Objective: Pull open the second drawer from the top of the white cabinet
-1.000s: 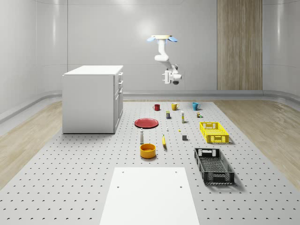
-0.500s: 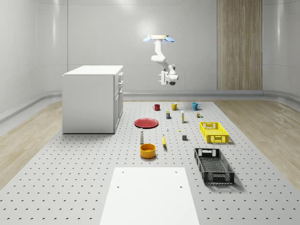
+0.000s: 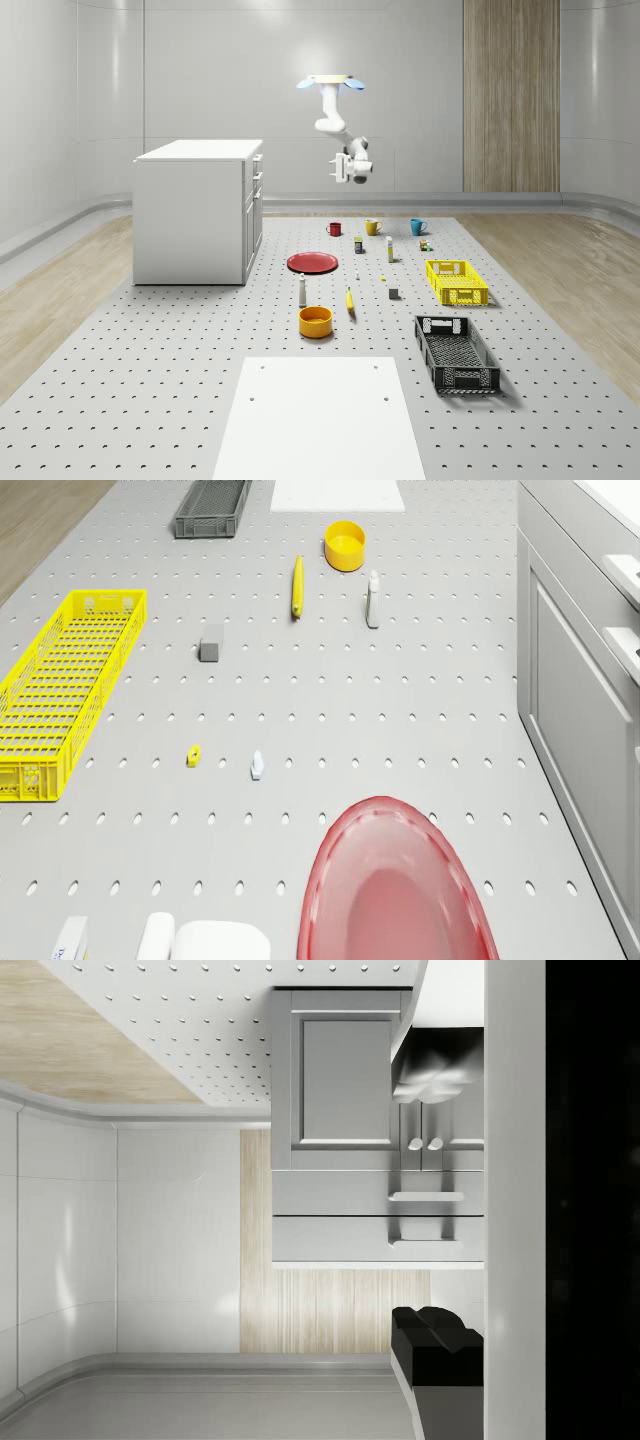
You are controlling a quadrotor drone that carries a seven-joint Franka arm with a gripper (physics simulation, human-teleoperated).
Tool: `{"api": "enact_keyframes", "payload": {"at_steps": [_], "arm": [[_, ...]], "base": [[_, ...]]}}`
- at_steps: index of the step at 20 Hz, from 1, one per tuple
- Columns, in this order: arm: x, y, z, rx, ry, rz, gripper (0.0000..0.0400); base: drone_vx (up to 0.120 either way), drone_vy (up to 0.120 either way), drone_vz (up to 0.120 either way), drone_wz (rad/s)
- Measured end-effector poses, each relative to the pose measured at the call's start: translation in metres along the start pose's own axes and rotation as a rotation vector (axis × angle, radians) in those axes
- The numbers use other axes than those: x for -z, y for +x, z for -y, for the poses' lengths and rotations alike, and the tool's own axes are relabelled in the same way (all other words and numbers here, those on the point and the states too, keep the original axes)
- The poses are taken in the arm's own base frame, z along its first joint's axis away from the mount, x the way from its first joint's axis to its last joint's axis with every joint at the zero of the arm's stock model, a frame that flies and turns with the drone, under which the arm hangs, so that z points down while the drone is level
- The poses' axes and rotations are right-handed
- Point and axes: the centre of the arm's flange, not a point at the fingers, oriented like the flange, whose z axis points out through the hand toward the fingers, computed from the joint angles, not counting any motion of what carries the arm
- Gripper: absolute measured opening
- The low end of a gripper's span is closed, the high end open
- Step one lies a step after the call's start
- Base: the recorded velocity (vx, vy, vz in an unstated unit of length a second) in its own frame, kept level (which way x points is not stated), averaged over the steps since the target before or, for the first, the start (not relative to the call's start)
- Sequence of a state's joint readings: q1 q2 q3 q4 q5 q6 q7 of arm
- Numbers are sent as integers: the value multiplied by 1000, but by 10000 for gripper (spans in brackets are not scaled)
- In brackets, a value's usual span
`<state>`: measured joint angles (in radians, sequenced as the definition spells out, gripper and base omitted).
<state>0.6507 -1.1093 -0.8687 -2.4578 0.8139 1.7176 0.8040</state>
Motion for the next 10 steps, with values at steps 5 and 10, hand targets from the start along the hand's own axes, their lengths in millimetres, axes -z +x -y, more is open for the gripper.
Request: {"api": "enact_keyframes", "payload": {"at_steps": [5,10], "arm": [[0,0,0,0,0,0,300],[0,0,0,0,0,0,300]], "base": [[120,-120,0,0],[120,-120,0,0]]}}
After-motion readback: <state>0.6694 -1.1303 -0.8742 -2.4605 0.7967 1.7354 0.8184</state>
